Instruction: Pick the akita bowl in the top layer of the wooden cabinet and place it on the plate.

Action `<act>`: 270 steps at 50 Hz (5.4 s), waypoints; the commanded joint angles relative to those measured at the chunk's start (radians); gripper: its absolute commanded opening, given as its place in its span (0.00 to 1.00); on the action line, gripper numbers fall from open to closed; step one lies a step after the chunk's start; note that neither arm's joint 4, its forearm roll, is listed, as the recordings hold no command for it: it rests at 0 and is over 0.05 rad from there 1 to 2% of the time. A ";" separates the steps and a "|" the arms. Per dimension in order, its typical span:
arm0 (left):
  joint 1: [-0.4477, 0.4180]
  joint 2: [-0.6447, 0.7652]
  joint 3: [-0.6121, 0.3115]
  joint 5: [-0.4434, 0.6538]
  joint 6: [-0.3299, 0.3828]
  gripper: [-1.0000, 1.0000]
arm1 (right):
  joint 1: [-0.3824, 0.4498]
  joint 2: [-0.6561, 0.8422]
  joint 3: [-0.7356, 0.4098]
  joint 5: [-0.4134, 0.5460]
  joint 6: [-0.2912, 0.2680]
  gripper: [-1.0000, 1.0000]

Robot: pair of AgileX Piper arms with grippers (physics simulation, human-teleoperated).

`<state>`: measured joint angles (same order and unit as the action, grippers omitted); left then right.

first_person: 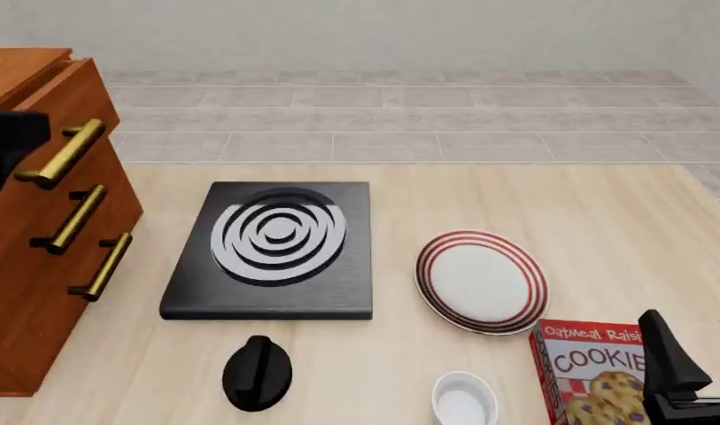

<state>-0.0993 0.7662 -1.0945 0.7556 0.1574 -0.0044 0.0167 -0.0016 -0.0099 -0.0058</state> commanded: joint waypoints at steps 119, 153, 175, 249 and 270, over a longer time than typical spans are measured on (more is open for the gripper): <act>0.361 0.120 -0.038 0.160 0.258 1.00 | 0.012 -0.006 0.001 0.011 -0.017 1.00; 0.352 0.087 0.098 0.108 0.234 1.00 | 0.008 0.000 0.001 0.004 -0.017 1.00; 0.383 0.079 0.117 0.094 0.260 1.00 | 0.008 -0.002 0.001 0.006 -0.016 1.00; 0.234 0.080 0.193 0.089 0.081 1.00 | -0.002 -0.006 0.000 0.007 -0.012 1.00; 0.143 0.088 0.179 0.089 0.047 1.00 | -0.003 -0.009 0.000 0.009 -0.010 1.00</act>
<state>0.1109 0.8005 -0.9644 0.8254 0.1946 -0.0073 0.0082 -0.0013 -0.0006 -0.0168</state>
